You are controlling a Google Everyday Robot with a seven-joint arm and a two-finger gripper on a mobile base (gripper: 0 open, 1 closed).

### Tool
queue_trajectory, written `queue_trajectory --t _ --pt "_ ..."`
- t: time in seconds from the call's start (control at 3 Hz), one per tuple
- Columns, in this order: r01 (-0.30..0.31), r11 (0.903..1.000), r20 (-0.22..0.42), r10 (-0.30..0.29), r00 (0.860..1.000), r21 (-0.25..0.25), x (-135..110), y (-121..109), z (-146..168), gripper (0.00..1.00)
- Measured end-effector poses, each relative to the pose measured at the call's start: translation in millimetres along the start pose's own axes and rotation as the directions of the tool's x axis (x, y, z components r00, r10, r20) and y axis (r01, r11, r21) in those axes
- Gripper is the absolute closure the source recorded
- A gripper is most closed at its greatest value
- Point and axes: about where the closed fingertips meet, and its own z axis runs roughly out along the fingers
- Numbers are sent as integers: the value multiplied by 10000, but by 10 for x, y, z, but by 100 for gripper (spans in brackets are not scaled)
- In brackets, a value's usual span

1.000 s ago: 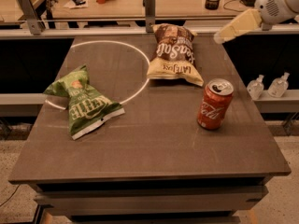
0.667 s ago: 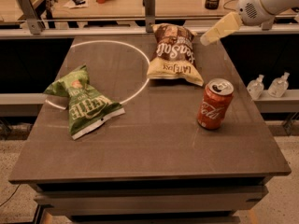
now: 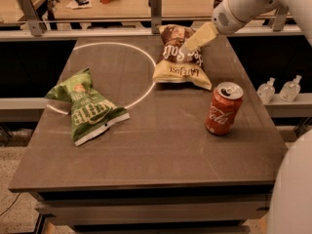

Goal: Move brown chip bag near coke can

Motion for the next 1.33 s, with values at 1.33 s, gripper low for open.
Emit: queue_trajectory --t 1.33 --pt "-325 9968 -1749 193 9844 -733 300 595 687 0"
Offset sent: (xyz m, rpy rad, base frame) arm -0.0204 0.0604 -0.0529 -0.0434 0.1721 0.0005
